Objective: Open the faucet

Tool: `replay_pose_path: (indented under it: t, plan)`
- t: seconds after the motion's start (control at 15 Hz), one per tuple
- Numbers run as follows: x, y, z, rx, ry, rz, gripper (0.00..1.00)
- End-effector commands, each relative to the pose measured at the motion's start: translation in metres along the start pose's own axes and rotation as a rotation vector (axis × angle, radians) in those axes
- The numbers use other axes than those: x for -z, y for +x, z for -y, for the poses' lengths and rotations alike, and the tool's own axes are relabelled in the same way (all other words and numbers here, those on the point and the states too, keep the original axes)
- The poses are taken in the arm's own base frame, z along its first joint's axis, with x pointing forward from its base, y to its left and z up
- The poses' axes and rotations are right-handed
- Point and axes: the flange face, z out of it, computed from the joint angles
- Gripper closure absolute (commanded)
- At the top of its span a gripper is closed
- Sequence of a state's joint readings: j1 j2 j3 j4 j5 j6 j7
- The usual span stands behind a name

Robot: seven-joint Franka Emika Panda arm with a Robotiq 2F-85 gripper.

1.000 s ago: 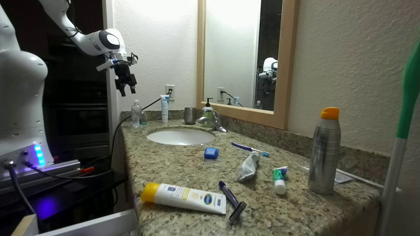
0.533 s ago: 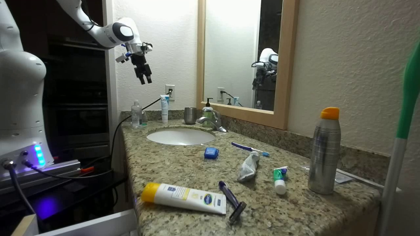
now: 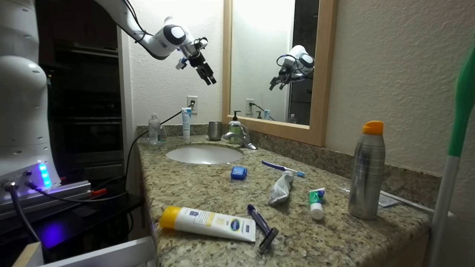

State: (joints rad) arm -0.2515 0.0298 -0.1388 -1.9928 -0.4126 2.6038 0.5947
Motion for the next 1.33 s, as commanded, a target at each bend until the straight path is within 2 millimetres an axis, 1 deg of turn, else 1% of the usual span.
replay_pose_path:
  t: [0.0, 0.07, 0.13, 0.2, 0.27, 0.33, 0.4, 0.47, 0.6, 0.67, 0.8, 0.93, 1.0, 1.13, 1.27]
  plan:
    - [-0.087, 0.026, -0.023, -0.052, -0.189, -0.041, 0.00]
    - [-0.111, 0.029, -0.030, -0.066, -0.249, 0.009, 0.00]
    - [-0.125, 0.030, -0.029, -0.085, -0.285, 0.054, 0.00]
    - [-0.097, 0.015, -0.034, -0.067, -0.213, 0.022, 0.00]
    - [-0.115, 0.018, -0.035, -0.072, -0.246, 0.044, 0.00]
    - [-0.126, 0.021, -0.033, -0.073, -0.262, 0.050, 0.00]
    - [-0.131, 0.023, -0.030, -0.074, -0.268, 0.050, 0.00]
    - [-0.131, 0.025, -0.028, -0.074, -0.270, 0.048, 0.00]
    - [-0.142, 0.026, -0.043, -0.067, -0.305, 0.135, 0.00]
    - [-0.146, 0.024, -0.055, -0.061, -0.301, 0.203, 0.00]
    - [-0.157, 0.023, -0.074, -0.053, -0.250, 0.335, 0.00]
    - [-0.176, 0.019, -0.087, -0.068, -0.229, 0.430, 0.00]
    - [-0.156, 0.017, -0.081, -0.076, -0.243, 0.364, 0.00]
    - [-0.162, 0.017, -0.086, -0.079, -0.246, 0.373, 0.00]
    - [-0.160, 0.017, -0.082, -0.076, -0.242, 0.369, 0.00]
